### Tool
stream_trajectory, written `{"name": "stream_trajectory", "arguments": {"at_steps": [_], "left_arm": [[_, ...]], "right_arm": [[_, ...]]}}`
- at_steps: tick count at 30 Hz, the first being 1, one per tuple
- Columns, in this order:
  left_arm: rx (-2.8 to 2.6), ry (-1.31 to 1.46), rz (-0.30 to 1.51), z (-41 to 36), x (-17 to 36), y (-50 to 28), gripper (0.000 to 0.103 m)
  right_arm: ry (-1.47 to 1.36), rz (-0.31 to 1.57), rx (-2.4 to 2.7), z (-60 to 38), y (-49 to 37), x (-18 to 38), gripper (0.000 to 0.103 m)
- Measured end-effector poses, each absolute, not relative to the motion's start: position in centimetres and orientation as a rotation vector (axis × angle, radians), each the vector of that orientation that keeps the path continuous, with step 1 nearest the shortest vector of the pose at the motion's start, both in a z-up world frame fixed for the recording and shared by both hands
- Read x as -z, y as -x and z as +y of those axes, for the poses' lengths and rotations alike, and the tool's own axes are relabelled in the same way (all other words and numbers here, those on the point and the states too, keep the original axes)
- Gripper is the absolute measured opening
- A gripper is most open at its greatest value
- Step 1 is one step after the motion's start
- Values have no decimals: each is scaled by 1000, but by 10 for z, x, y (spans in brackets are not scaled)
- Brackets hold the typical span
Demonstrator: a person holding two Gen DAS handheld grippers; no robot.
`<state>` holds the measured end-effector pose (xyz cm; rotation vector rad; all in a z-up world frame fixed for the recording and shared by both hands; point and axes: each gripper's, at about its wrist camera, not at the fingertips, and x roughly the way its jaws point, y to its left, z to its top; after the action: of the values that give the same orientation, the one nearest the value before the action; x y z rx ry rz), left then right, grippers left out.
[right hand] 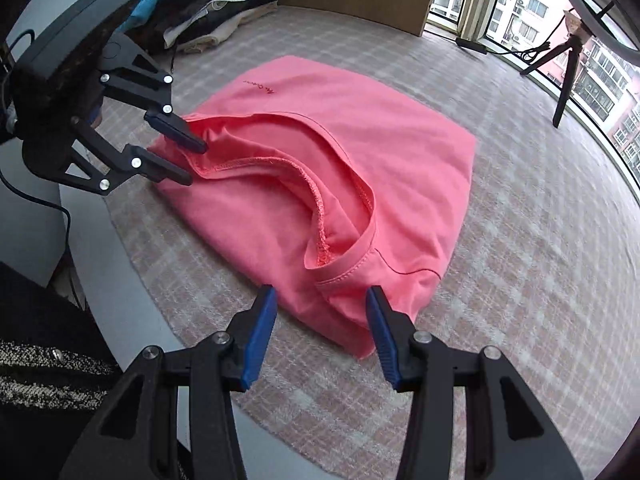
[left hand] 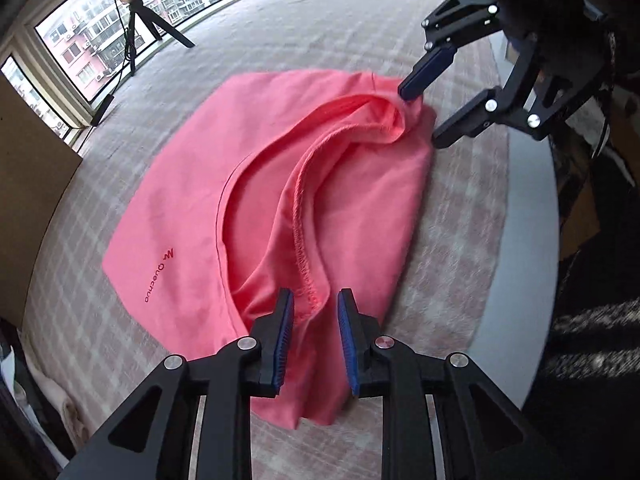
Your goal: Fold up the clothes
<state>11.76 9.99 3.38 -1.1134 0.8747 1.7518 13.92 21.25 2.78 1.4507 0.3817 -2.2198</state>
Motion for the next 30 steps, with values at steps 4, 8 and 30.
{"name": "stream_trajectory", "arguments": {"at_steps": [4,8,30], "left_arm": [[-1717,1119,871,98,-33,-117,1],[-1719,1113,814,86,-46,-118,1],[-1737,1122,572,87,-69,-127,11]], "right_arm": [[-1468,406,2224,213,-136,-21,43],[-1497,369,2194,216,-133,-23,9],[-1488,195,2125,236,-153,-69,36]]}}
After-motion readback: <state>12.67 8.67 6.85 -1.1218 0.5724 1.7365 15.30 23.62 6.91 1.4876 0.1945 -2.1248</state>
